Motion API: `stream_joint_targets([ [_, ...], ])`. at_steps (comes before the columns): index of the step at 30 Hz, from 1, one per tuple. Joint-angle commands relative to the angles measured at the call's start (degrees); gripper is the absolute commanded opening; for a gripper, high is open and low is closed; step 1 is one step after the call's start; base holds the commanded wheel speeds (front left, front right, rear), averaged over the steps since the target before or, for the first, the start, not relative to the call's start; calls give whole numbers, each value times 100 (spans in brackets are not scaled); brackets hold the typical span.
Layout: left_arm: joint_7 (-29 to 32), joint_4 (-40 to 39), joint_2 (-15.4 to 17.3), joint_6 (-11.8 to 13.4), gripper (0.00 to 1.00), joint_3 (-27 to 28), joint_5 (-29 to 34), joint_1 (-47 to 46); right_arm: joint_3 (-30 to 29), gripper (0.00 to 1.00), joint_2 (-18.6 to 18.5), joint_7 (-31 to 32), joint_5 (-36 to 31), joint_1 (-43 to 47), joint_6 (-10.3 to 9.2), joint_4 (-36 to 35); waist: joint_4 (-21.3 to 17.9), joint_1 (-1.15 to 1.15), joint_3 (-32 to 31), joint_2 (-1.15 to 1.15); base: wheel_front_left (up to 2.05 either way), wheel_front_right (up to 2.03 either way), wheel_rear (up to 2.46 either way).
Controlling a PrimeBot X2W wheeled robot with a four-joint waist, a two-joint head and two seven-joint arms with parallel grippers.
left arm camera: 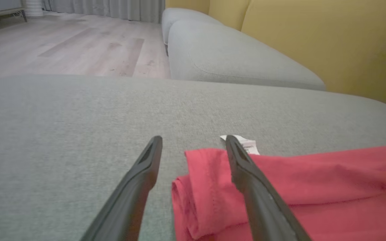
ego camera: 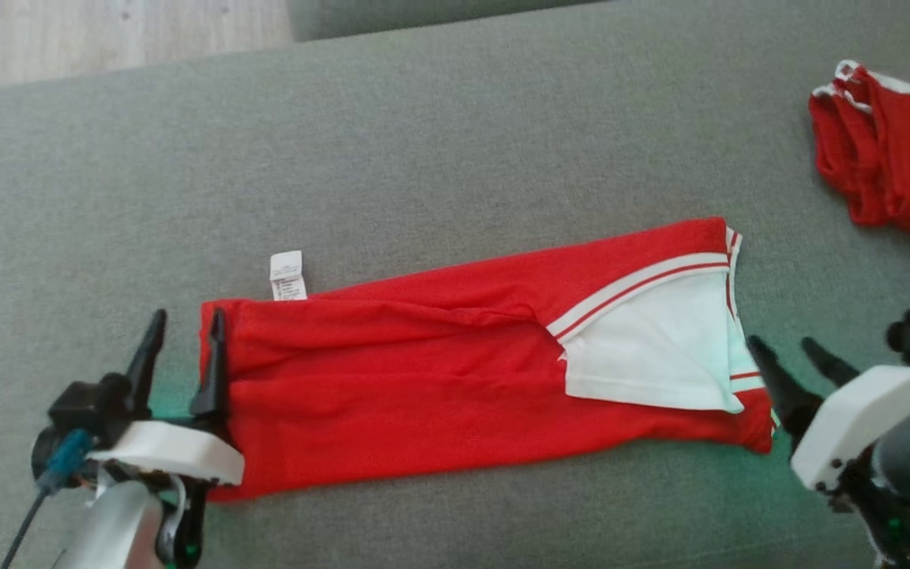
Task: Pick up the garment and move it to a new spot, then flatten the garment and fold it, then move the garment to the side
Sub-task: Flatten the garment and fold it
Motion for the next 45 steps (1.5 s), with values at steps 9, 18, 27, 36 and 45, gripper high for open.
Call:
stream_joint_targets([
  [9, -55, -662, -105, 134, 100, 820, 200, -22, -321, 100, 28, -932, -374, -474, -5, 427, 175, 1, -247, 0, 0, 0, 0],
  [18, -55, -632, -174, 69, 100, 940, 319, -78, -85, 100, 31, -1910, -568, -1255, -5, 2580, 352, 1, -245, 0, 0, 0, 0],
  [27, -56, -630, -213, 43, 100, 947, 377, -27, 156, 100, 32, -1888, -896, -1674, -5, 3812, 451, 1, -208, 0, 0, 0, 0],
  [36, -56, -568, -246, 42, 100, 960, 362, 58, 536, 0, 32, -1651, -701, -1612, -5, 3766, 393, 1, -287, 0, 0, 0, 0],
  [45, -56, -605, -232, 88, 100, 1024, 396, 194, -327, 0, -245, -1564, -1282, -1425, -5, 2296, 231, 1, -477, 0, 0, 0, 0],
])
